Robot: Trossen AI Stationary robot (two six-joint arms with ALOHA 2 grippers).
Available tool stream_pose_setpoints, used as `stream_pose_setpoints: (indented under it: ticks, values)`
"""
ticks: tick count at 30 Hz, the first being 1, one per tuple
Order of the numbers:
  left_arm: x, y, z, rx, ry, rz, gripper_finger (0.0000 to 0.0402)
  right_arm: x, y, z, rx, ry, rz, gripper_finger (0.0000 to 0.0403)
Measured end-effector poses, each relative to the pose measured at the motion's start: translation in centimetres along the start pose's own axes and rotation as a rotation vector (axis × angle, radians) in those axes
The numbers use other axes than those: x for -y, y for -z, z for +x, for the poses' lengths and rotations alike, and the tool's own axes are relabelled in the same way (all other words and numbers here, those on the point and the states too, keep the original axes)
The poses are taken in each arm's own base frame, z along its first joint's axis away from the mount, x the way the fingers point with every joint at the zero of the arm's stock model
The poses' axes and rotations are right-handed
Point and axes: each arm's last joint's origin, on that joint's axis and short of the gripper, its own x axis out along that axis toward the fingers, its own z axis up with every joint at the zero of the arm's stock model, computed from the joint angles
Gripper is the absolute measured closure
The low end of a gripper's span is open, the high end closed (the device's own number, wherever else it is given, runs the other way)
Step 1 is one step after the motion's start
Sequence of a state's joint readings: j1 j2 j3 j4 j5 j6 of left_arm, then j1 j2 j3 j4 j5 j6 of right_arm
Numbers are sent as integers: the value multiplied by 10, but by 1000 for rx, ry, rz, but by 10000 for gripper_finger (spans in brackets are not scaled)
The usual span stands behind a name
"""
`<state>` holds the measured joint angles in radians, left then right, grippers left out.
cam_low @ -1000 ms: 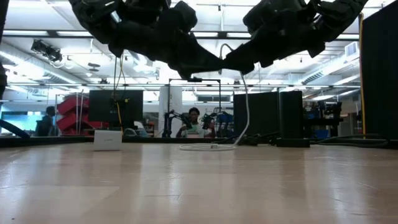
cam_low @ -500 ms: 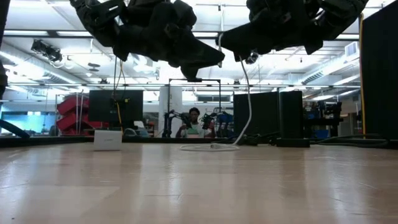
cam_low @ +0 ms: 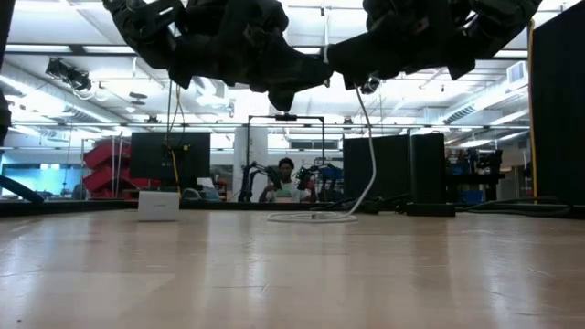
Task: Insert USB
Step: Insert the white charger cable into the white charger adapter
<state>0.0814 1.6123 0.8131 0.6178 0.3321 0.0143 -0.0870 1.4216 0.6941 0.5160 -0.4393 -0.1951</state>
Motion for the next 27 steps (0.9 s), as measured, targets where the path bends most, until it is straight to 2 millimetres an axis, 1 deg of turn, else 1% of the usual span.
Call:
stream_pose_setpoints:
  ticks: [4, 7, 11, 16, 19, 23, 27]
  values:
    - [0, 0, 0, 0, 0, -11, 375, 0, 0, 0, 5, 2, -3, 303]
    - [0, -1, 0, 11, -4, -22, 375, 0, -1, 0, 7, 4, -9, 314]
    - [1, -3, 0, 25, -5, -19, 375, 0, -1, 0, 9, 6, -14, 341]
    - [2, -3, 1, 33, -5, -33, 375, 0, -1, 0, 10, 6, -14, 389]
    - [4, -3, 1, 32, 0, -32, 374, 0, -1, 0, 10, -4, -13, 397]
    - [4, -3, 1, 31, -5, -33, 350, 0, -1, 0, 7, 9, -12, 401]
    - [3, -1, 1, 10, -26, -44, 317, 2, 0, 0, -15, 92, 15, 402]
